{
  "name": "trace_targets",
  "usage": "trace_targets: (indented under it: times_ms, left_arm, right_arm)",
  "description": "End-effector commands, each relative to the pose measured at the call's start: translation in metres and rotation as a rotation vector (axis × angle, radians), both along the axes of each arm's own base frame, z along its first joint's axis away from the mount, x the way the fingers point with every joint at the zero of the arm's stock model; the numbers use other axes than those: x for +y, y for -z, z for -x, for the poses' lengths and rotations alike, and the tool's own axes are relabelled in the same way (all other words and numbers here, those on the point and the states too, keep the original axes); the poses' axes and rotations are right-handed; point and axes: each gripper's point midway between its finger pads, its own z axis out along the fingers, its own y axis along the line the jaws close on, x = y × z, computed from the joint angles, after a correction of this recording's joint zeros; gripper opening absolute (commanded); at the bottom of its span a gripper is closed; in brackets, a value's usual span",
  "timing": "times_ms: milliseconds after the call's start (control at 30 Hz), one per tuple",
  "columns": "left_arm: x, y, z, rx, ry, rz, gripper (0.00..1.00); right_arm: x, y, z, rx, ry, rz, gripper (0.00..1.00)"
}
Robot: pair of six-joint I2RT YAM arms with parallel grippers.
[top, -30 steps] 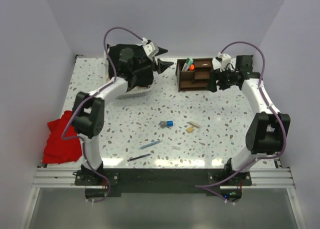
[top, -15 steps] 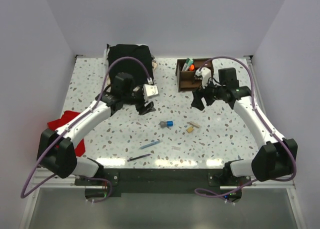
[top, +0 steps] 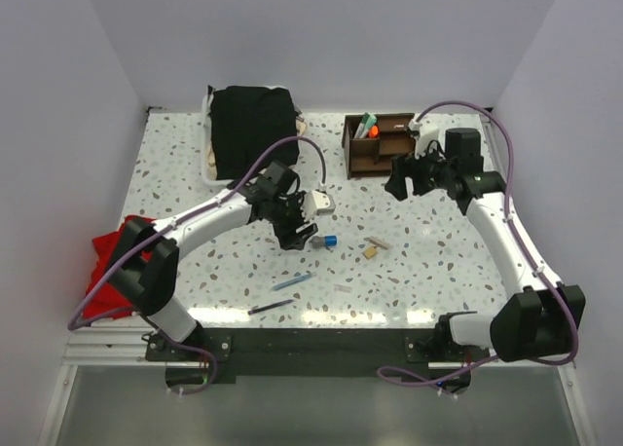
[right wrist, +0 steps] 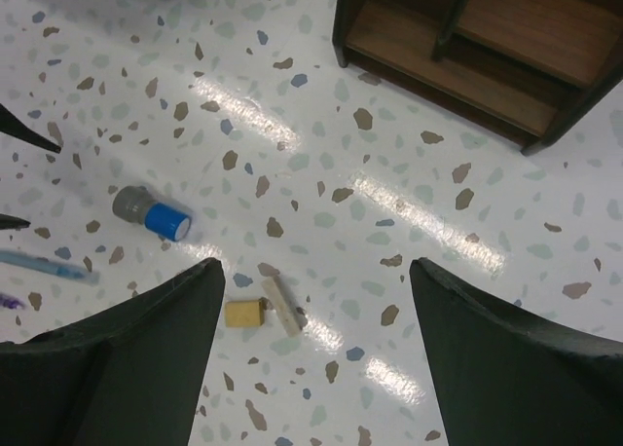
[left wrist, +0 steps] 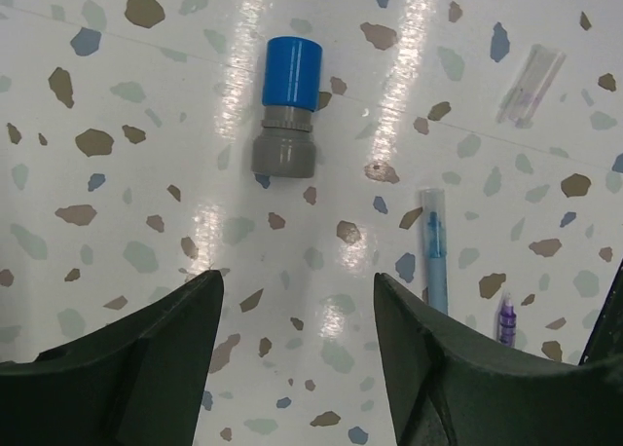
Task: Sort the stationery into containers
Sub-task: Pick up the pen from the center of the board.
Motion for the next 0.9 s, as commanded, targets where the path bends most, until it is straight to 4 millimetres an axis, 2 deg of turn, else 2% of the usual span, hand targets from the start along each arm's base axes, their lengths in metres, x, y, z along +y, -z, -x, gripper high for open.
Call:
trace_targets:
  times_ms: [0,100,267,567,867]
  left_arm:
    - [-0.011,-0.009,-0.032,-0.064,-0.082,-0.009,0.69]
    - [-0.012,-0.004,-0.036,-0.063,-0.095,-0.037,0.71]
    - [-0.015,0.013,-0.03,-0.041,-0.092,-0.07,0.78]
    - [-0.016,0.038,-0.003,-0.051,-0.087,-0.154,0.79]
    - [-0.022,0.05,0.024,-0.034,-0.077,-0.184,0.77]
  right_arm:
    - [-0.006,-0.038,-0.004,-0.12,0.053,0.0,0.82]
    - [-0.011,-0.039,0.004,-0.13,0.064,0.011,0.82]
    - [-0.011,-0.028,0.015,-0.125,0.043,0.017,0.82]
    - [-0.017,-0.014,0.008,-0.136,0.06,0.057,0.83]
    - [-0.013,-0.004,0.005,-0.161,0.048,0.038,0.83]
